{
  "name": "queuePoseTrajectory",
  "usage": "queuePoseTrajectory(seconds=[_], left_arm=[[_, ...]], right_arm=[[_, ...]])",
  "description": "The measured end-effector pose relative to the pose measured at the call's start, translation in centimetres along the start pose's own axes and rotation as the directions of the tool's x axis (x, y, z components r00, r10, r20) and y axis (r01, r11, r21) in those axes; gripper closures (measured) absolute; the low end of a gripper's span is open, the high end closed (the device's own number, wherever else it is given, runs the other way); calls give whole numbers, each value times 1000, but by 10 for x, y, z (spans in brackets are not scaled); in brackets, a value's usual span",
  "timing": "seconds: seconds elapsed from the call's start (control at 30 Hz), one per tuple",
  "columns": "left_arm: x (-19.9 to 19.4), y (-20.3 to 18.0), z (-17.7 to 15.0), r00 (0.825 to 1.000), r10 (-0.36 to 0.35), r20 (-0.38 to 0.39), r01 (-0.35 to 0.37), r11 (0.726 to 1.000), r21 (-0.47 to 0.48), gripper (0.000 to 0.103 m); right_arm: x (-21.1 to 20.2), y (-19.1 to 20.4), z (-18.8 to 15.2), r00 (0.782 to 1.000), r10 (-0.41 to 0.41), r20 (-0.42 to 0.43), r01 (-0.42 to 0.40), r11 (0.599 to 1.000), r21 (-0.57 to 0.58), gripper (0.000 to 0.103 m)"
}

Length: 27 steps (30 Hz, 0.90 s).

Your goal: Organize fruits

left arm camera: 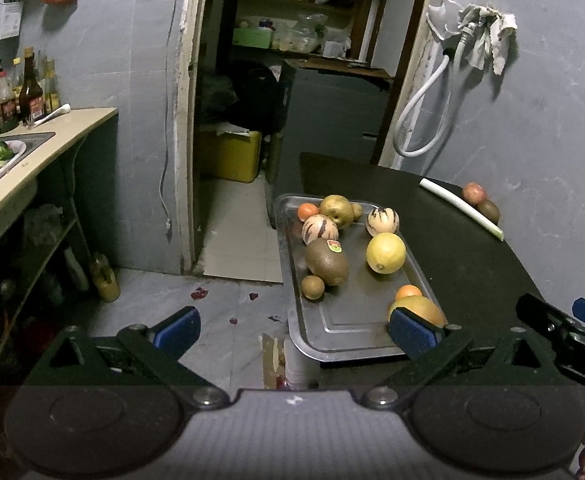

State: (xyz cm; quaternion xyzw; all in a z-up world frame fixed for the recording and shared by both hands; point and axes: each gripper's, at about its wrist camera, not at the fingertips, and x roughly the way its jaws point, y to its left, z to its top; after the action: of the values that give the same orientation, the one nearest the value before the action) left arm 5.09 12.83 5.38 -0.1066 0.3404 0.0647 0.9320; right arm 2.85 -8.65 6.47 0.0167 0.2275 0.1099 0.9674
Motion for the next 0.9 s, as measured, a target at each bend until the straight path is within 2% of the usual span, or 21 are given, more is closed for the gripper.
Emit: queuePoseTrajectory(seconds=[0.3,0.57,0.9], left_arm=[[-3,18,4,999,-44,-5,44,998,36,1],[0,34,-1,995,-99,4,98,991,93,1],[-3,43,-13,990,-139,-16,140,982,127,1]], right_arm=[[-11,19,4,997,-68,31,67,997,30,1],[-25,39,-17,989,-138,50,135,990,51,1],[-43,54,-31,986,-165,35,164,986,24,1]])
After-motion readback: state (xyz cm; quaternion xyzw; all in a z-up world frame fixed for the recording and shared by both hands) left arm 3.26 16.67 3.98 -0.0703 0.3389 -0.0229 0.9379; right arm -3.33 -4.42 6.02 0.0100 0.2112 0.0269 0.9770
